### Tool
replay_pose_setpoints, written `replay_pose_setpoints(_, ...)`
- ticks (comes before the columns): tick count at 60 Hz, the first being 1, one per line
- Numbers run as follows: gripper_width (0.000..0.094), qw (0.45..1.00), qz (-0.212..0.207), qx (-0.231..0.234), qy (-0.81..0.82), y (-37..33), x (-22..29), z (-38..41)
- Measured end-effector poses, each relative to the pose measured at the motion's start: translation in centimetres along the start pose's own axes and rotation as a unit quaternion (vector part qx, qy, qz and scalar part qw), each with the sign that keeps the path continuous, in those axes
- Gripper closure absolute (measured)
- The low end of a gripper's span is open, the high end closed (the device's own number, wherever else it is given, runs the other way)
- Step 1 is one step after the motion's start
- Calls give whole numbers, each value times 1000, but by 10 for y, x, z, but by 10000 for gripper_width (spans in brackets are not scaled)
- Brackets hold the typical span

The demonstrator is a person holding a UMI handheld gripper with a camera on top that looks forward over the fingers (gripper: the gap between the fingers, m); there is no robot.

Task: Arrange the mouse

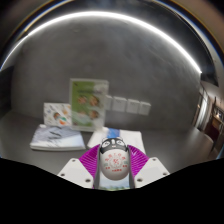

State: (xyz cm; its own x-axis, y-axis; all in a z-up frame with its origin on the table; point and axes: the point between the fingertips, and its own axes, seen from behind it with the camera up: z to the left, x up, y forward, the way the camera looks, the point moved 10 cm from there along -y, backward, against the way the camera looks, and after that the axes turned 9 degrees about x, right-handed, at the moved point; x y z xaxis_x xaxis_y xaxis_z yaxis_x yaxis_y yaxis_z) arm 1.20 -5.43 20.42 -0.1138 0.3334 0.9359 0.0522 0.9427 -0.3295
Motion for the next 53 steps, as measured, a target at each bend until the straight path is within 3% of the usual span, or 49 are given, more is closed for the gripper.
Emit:
replay_pose_setpoints(8, 536, 997, 60, 1, 51, 41, -84, -66)
replay_pose_setpoints(12, 534, 994, 97, 23, 54, 55, -110, -81)
replay_pose_setpoints(21, 528, 987, 137, 62, 64, 79, -150, -84)
replay_pose_setpoints(26, 513, 987, 128, 73, 68, 79, -148, -87)
replay_pose_setpoints(31, 352, 986, 125, 84, 71, 82, -148, -88)
replay_pose_setpoints(33, 357, 986, 124, 90, 70, 81, -148, -89)
replay_pose_setpoints(39, 33, 983, 121, 114, 82, 66, -150, -95)
replay_pose_setpoints(41, 111, 983, 110, 120, 88, 56, -149, -98)
replay_pose_setpoints(45, 97, 982, 93, 134, 98, 34, -148, -104)
replay_pose_setpoints(53, 98, 983, 98, 118, 103, -21, -167, -129)
